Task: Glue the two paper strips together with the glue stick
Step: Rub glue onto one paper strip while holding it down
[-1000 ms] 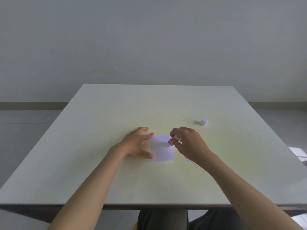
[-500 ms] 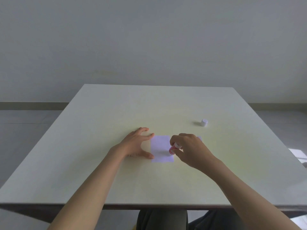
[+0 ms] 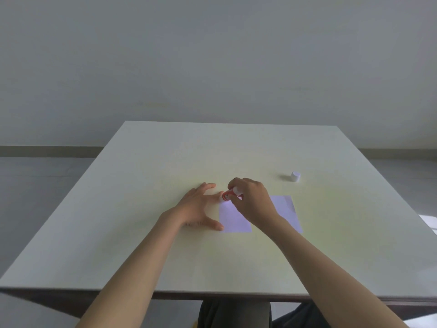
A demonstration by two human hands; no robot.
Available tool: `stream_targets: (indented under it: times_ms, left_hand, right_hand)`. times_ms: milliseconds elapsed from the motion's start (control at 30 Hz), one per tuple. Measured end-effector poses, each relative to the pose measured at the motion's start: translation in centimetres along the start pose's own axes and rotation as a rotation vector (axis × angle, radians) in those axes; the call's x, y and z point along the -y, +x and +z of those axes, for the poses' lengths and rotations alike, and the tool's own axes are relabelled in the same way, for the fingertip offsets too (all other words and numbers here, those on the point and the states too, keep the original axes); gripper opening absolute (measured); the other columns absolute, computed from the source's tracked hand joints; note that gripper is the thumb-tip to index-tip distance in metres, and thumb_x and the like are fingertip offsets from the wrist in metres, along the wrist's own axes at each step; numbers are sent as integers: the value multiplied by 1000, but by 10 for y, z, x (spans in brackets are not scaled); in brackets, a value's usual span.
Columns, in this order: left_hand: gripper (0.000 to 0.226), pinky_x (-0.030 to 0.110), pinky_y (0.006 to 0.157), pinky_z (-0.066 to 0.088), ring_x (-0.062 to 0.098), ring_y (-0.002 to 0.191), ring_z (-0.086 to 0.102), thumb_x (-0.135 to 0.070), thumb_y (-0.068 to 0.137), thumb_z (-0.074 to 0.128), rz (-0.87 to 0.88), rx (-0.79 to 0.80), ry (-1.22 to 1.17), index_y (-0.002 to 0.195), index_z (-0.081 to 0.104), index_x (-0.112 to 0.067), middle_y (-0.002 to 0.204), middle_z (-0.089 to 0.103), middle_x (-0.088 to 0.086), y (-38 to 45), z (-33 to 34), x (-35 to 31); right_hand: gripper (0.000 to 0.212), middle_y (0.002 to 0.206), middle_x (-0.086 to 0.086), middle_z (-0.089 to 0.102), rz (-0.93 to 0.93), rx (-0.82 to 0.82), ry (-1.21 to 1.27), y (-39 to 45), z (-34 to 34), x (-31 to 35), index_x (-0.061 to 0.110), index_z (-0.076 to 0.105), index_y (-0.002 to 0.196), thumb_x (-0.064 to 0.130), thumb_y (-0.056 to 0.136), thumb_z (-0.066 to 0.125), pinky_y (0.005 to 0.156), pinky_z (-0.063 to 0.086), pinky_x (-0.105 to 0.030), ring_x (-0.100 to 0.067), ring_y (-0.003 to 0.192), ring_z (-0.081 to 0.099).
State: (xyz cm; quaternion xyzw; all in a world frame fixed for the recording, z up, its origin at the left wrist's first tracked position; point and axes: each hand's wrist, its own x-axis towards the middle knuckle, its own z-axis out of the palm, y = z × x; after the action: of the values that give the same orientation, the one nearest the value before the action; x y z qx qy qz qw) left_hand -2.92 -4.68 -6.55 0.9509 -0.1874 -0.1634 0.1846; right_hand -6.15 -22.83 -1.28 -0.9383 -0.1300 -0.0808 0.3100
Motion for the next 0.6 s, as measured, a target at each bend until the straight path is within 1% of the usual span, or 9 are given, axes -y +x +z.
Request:
stream_targets:
  times_ms: [67, 133, 267, 367, 500, 600]
  left_hand:
    - [94, 38, 118, 2, 14, 146, -9, -63, 61, 72, 10, -8, -13, 140, 22, -53, 158, -3, -11, 0, 1, 1]
    - [95, 38, 118, 1, 13, 146, -10, -62, 62, 72, 10, -8, -21, 142, 22, -50, 158, -3, -12, 0, 1, 1]
    - [98, 39, 118, 5, 16, 146, -7, -60, 62, 74, -19, -3, -46, 144, 22, -45, 157, -3, -16, -2, 0, -1]
    - [101, 39, 118, 4, 17, 146, -6, -59, 64, 74, -15, 0, -34, 146, 19, -40, 157, -3, -14, -3, -1, -3]
    - [103, 38, 118, 8, 18, 145, -6, -56, 63, 76, -29, 0, -65, 147, 19, -38, 157, -2, -15, -3, -1, -5]
    - [104, 39, 117, 9, 17, 145, -6, -57, 62, 76, -43, 2, -63, 147, 19, -38, 157, -2, -17, -3, -1, -5]
  right_hand:
    - [10, 82, -4, 64, -5, 3, -18, -2, 3, 1, 13, 63, 93, 17, 85, 59, 65, 48, -35, -24, 75, 57]
    - [11, 83, -5, 64, -18, 7, -36, -3, 3, 2, 12, 63, 94, 18, 85, 59, 66, 49, -37, -26, 76, 58]
    - [13, 83, -5, 64, -49, 30, -55, -9, 0, 5, 12, 64, 95, 20, 86, 59, 65, 46, -35, -23, 72, 55]
    - [11, 80, -5, 64, -69, 49, -34, -18, -3, 5, 12, 65, 92, 20, 86, 60, 63, 43, -32, -18, 68, 49]
    - [8, 73, 4, 55, -79, 72, -32, -33, -8, 5, 15, 64, 88, 21, 86, 60, 61, 43, -31, -15, 65, 48]
    - [7, 73, 7, 54, -88, 92, -38, -41, -12, 4, 16, 65, 88, 21, 86, 60, 62, 44, -31, -12, 62, 47]
